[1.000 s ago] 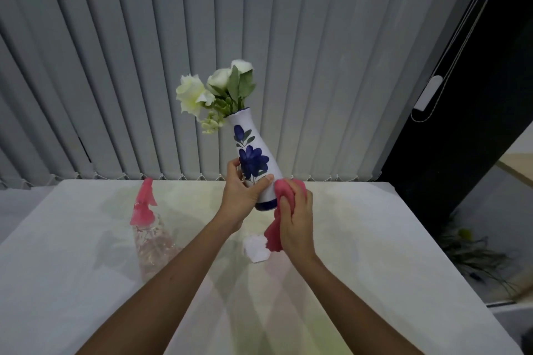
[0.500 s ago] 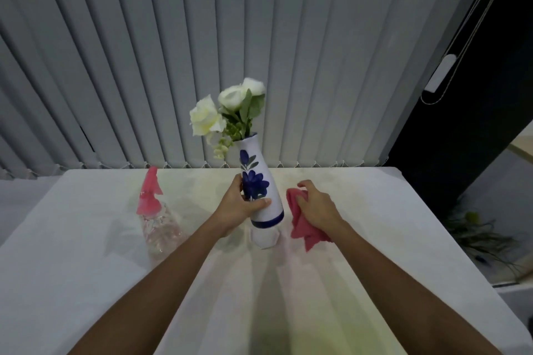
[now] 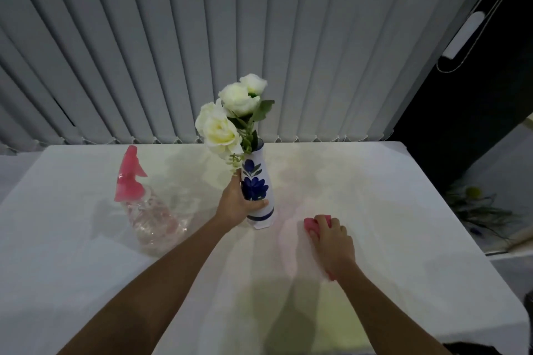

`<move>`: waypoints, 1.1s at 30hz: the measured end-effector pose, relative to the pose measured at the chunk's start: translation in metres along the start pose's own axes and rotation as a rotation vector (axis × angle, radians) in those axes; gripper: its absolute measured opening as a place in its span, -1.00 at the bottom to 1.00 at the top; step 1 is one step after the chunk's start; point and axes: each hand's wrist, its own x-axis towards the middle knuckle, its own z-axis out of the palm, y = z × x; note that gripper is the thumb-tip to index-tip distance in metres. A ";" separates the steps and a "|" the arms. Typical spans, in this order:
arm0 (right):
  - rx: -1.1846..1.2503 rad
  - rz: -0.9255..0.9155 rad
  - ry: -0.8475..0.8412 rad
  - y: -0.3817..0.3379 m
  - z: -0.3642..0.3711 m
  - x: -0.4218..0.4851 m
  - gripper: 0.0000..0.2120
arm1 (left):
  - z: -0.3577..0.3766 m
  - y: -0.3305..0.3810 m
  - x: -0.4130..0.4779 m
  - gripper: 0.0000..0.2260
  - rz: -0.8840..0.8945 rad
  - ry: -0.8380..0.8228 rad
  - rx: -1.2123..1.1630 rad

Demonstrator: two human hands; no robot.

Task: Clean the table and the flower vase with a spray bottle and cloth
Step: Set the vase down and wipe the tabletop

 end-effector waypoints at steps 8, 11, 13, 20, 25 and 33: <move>-0.018 -0.019 -0.091 0.006 0.020 -0.010 -0.40 | 0.015 -0.012 0.003 -0.32 -0.010 -0.016 0.020; -0.035 -0.020 -0.136 0.006 0.019 -0.009 -0.37 | 0.019 -0.016 0.004 -0.36 -0.005 -0.008 0.030; -0.046 -0.022 -0.155 0.006 0.020 -0.007 -0.36 | 0.020 -0.018 0.004 -0.36 0.005 -0.009 0.052; -0.061 -0.034 -0.181 0.009 0.022 -0.003 -0.35 | 0.027 -0.025 0.004 -0.40 0.019 -0.039 0.029; -0.068 -0.031 -0.182 0.009 0.024 -0.002 -0.36 | 0.029 -0.036 0.006 -0.39 0.002 -0.023 0.043; -0.072 -0.028 -0.190 0.008 0.025 -0.002 -0.37 | 0.035 -0.036 0.003 -0.37 0.009 0.028 0.005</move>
